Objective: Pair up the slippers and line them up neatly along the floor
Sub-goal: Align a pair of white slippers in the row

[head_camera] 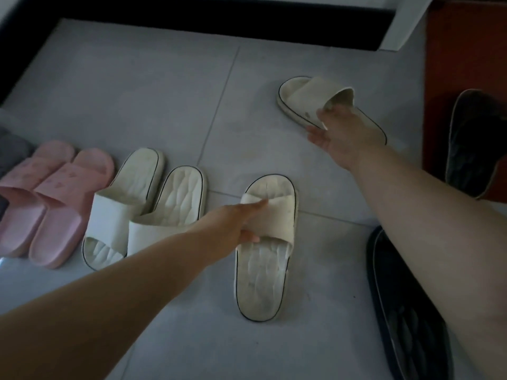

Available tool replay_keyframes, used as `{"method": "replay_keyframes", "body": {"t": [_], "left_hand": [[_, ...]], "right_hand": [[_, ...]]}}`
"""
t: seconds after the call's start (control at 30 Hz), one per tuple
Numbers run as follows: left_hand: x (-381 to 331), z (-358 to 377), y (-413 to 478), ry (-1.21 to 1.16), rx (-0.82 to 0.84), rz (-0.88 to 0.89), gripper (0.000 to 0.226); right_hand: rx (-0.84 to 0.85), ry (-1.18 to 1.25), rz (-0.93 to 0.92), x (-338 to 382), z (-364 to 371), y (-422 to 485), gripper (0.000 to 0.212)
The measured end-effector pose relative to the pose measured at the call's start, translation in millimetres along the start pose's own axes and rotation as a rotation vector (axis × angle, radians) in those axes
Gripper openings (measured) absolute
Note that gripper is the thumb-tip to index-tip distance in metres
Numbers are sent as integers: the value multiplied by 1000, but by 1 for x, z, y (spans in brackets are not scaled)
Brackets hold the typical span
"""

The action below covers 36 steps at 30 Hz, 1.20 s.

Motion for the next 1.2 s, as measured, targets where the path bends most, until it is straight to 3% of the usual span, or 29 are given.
{"method": "replay_keyframes", "body": {"t": [0.1,0.17,0.23,0.43,0.63,0.83,1.07,1.13,1.2], "left_hand": [[23,13,-3,28,47,-179,62],[25,17,-2,121,56,-221,65],[27,18,1,130,46,-208,65],[23,20,11,128,109,-131,72],[22,13,11,35,91,-68,82],[14,3,14,24,146,24,84],[7,0,13,141,203,39,89],[10,-4,14,163,227,3,94],[16,-7,11,214,245,-20,97]], "right_hand": [[-5,-67,23,-5,6,8,30],[-44,-133,12,-6,7,7,26],[-123,-141,12,-10,2,3,5],[-204,-226,-135,0,-22,-31,26],[33,-495,-179,20,-53,-114,30],[154,-1174,-47,-13,-68,-178,41],[280,-1397,-63,-46,-48,-201,28],[211,-1365,-118,-33,-42,-202,24],[9,-1245,-189,-5,-43,-204,23]]}}
Point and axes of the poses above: each hand's wrist, its own y-axis towards the middle knuckle, its own z-axis out of the palm, x = y × z, the point moved 8 cm from there along y, towards the middle knuckle, and after that the axes turned 3 degrees about x, right-handed, at the moved point
